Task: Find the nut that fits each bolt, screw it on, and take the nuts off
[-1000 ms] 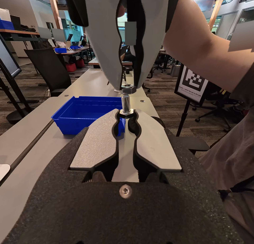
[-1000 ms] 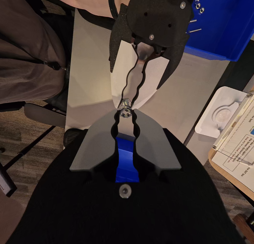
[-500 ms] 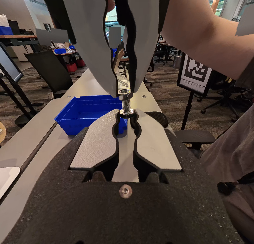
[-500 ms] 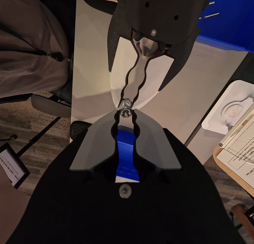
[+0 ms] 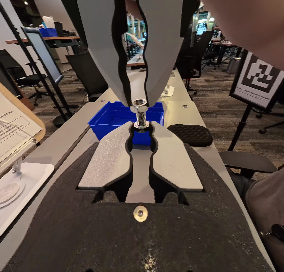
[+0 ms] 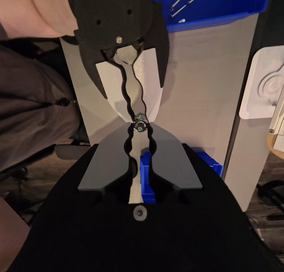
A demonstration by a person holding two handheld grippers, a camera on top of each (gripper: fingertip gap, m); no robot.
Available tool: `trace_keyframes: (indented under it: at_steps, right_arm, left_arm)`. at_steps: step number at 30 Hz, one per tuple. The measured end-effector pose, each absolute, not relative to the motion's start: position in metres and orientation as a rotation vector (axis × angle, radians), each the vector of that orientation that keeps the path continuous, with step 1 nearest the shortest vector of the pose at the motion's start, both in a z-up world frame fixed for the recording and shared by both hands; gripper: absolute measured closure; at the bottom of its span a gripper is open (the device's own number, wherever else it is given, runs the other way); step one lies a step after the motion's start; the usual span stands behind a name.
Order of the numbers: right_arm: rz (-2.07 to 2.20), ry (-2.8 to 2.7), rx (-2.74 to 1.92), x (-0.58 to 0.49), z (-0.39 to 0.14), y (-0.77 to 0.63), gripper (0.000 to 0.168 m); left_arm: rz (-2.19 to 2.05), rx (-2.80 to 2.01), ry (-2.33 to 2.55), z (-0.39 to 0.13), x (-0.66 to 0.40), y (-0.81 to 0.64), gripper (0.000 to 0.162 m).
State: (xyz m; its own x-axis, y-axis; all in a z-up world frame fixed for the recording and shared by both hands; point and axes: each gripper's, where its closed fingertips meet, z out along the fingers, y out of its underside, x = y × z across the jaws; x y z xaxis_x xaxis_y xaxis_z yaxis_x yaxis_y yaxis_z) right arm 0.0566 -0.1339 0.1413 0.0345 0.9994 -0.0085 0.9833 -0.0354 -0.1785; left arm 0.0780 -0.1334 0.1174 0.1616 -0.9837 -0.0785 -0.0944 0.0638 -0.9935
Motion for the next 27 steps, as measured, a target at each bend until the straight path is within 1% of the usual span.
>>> trace_keyframes:
  at_steps: [7, 14, 21, 27]
  right_arm:
    - [0.198, -1.835, -2.329, 0.056, 0.139, -0.125, 0.15]
    - [0.296, -1.552, -2.434, 0.052, 0.144, -0.117, 0.15]
    - [0.339, -1.381, -2.515, 0.053, 0.143, -0.115, 0.15]
    - [0.38, -1.29, -2.534, 0.052, 0.143, -0.111, 0.15]
  left_arm:
    - [-0.931, -1.32, 1.146, 0.115, 0.079, -0.124, 0.144]
    - [-0.896, -1.331, 1.081, 0.12, 0.074, -0.117, 0.144]
    - [-0.778, -1.352, 1.065, 0.119, 0.072, -0.112, 0.144]
    - [-0.768, -1.379, 1.027, 0.119, 0.071, -0.108, 0.144]
